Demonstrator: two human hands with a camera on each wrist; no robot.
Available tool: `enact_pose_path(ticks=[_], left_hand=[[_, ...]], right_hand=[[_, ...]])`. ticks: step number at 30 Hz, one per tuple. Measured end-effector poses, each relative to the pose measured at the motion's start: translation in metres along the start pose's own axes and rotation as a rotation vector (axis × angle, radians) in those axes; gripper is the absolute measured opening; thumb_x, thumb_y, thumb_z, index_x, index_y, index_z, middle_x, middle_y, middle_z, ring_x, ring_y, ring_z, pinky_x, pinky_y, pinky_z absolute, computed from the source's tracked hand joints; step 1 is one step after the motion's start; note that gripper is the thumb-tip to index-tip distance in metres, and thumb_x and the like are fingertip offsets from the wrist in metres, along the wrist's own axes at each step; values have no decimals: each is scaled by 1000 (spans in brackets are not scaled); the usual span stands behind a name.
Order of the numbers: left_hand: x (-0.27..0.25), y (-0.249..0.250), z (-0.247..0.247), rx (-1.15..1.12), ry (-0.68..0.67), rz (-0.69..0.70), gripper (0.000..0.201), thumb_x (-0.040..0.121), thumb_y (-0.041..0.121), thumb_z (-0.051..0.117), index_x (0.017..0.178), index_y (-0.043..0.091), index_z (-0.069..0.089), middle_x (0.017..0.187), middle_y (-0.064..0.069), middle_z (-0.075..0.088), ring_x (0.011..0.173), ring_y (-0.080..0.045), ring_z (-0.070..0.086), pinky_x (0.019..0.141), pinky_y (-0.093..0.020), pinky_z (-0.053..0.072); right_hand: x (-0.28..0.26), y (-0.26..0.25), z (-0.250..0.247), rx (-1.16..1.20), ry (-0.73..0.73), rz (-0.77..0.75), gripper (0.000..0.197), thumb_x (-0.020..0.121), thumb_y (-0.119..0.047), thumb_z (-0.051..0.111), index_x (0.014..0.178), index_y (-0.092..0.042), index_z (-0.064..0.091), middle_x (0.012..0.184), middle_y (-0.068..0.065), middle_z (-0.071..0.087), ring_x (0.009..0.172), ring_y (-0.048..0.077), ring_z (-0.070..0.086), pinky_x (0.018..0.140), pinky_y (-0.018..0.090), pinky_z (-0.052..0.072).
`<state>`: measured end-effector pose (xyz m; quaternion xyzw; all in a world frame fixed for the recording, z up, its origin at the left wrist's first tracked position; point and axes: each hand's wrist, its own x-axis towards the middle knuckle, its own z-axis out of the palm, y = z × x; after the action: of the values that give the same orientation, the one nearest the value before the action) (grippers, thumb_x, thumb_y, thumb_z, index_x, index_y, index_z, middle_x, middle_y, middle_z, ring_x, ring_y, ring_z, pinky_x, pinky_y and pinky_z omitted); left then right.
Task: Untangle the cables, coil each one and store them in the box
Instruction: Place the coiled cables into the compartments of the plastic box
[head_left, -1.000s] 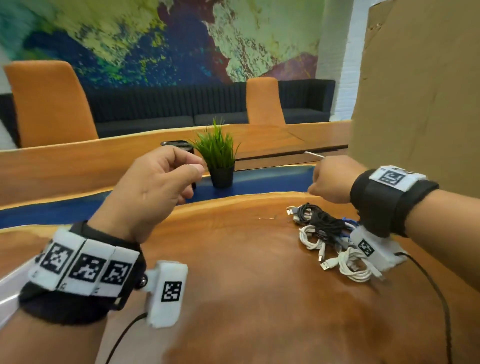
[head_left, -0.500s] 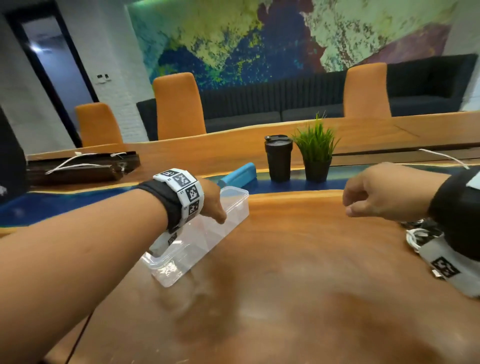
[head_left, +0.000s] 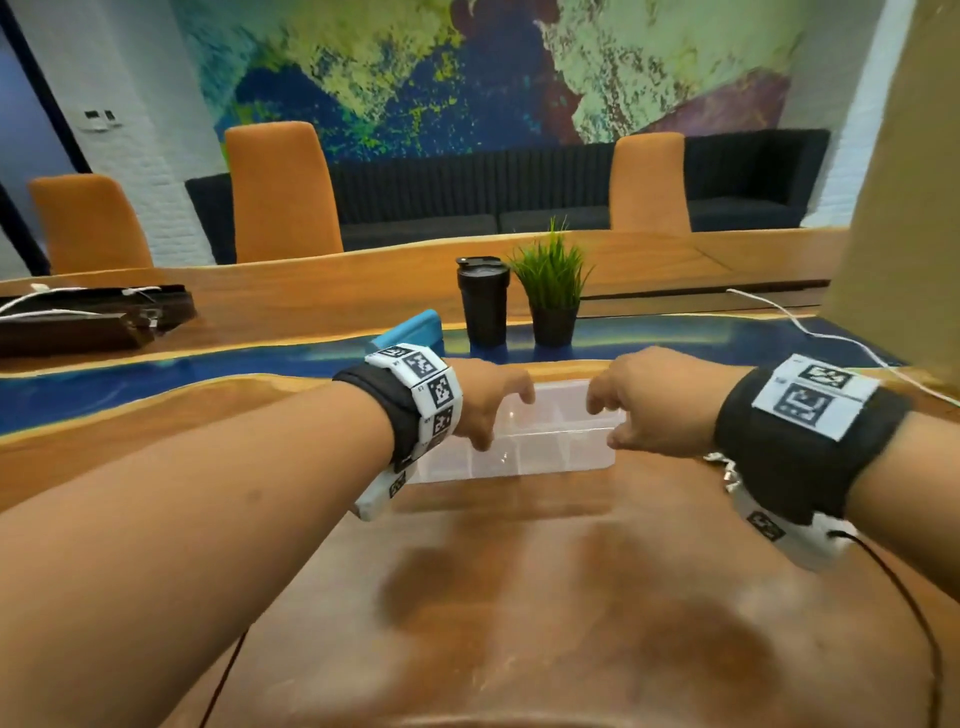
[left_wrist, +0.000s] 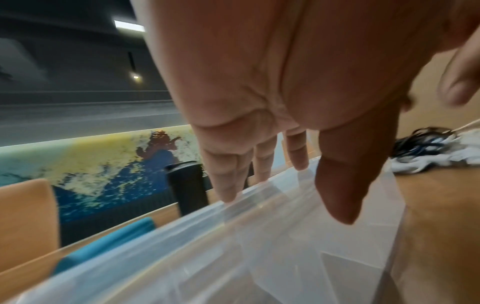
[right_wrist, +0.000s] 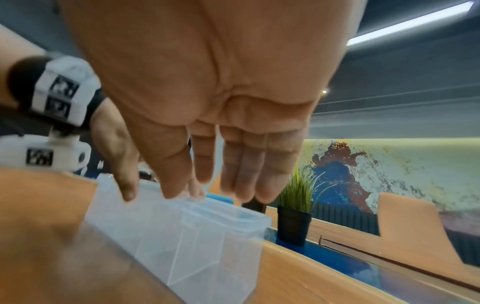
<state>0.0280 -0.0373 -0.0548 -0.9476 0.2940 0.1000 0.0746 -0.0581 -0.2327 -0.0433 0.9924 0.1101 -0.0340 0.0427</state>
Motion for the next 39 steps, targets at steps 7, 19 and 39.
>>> enact_pose_path(ticks=[7,19,39], left_hand=[[18,45,0,-60,80,124,72,85,15,75,146,29,39,86,5,57,79,-14,53,69,-29,39],[-48,-23,18,44,35,-123,79,81,9,74,147,32,36,126,-2,60,88,-16,56,68,-28,45],[-43,31,21,348,44,-166,18,93,14,62,112,14,60,88,-4,55,77,-21,56,63,-29,44]], right_hand=[[-1,8,32,-102,16,82,51,84,-35,70,130,-27,49,117,0,54,100,21,58,83,38,54],[3,7,35,-165,69,90,57,77,-43,76,125,-27,51,111,-2,54,98,20,57,80,34,54],[3,8,34,-246,73,55,23,87,-16,63,109,-21,57,92,-1,50,84,20,54,72,32,52]])
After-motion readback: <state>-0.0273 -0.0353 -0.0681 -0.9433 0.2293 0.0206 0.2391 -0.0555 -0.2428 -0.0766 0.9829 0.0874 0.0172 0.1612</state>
